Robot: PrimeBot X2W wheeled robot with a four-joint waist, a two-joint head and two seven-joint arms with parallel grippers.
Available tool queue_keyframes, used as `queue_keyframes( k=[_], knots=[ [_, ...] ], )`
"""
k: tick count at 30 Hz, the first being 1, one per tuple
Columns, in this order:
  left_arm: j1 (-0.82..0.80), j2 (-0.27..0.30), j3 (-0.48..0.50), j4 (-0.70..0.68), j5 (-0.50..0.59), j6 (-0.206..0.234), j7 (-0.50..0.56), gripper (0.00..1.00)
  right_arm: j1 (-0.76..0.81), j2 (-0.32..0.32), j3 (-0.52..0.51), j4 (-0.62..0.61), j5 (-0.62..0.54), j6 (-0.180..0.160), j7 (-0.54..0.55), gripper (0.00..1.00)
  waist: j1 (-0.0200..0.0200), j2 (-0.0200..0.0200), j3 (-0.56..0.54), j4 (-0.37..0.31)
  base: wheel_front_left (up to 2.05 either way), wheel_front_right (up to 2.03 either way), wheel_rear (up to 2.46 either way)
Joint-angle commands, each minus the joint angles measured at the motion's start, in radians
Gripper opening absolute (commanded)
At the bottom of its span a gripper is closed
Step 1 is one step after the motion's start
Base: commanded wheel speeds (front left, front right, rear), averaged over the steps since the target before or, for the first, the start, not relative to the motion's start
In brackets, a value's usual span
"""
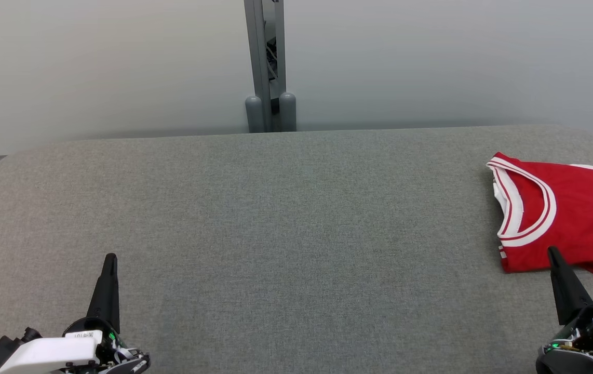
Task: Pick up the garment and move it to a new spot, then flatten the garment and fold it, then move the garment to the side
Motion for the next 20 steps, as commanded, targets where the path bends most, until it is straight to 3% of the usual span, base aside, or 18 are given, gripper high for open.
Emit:
queue_keyframes(
  k=[1,20],
  knots=[
    [-0.018,0.003,0.004,-0.002,0.001,-0.004,0.004,0.0,-0.01,-0.002,-0.004,0.001,-0.002,0.0,0.004,0.0,0.0,-0.0001,0.0,0.0,0.0,0.0,0.0],
    [-0.018,0.002,0.005,-0.002,0.002,-0.004,0.005,0.0,-0.01,0.0,-0.006,0.001,-0.004,0.0,0.006,0.0,0.0,-0.0001,0.0,0.0,0.0,0.0,0.0]
  ],
)
